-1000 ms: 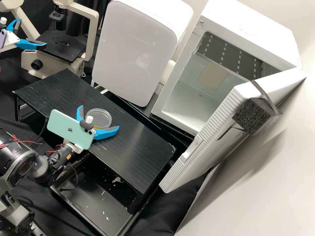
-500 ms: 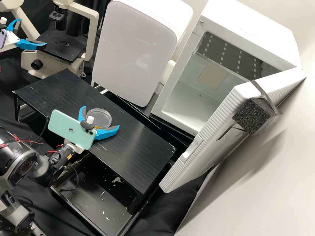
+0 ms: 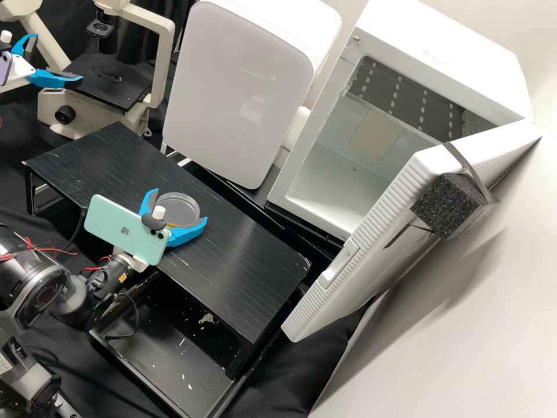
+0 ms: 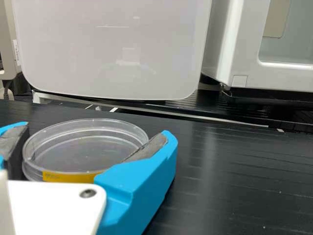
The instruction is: Place the petri dish in the incubator
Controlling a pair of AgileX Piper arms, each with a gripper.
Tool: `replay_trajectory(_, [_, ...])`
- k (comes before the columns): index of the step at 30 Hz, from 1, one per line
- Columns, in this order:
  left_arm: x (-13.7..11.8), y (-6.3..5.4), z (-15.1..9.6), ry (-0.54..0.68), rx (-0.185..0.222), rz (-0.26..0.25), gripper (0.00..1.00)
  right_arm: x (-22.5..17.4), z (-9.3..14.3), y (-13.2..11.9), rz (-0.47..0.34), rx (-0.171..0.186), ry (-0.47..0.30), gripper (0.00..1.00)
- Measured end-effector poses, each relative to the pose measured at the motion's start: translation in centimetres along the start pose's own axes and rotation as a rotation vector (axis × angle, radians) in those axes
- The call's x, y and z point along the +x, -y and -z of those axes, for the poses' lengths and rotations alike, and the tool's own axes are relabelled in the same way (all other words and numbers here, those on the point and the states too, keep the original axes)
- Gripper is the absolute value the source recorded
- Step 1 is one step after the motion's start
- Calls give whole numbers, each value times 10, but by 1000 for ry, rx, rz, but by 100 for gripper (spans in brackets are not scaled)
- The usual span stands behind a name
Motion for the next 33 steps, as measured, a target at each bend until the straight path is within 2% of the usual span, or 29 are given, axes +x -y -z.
replay_trajectory(11, [0, 0, 0, 0, 0, 0, 100, 0, -1, -1, 2, 1, -5, 0])
replay_trajectory(17, [0, 0, 0, 0, 0, 0, 100, -2, -10, -16, -25, 3, 1, 0])
replay_trajectory(19, [0, 0, 0, 0, 0, 0, 100, -1, -17, -27, -59, 17, 27, 0])
replay_trajectory(22, [0, 0, 0, 0, 0, 0, 100, 2, -28, -50, -149, 44, 61, 0])
replay_trajectory(24, [0, 0, 0, 0, 0, 0, 100, 5, -34, -64, -207, 50, 79, 0])
replay_trajectory(26, [0, 0, 0, 0, 0, 0, 100, 12, -42, -80, -261, 39, 98, 0])
replay_trajectory(33, [0, 0, 0, 0, 0, 0, 100, 56, -71, -120, -361, 27, 125, 0])
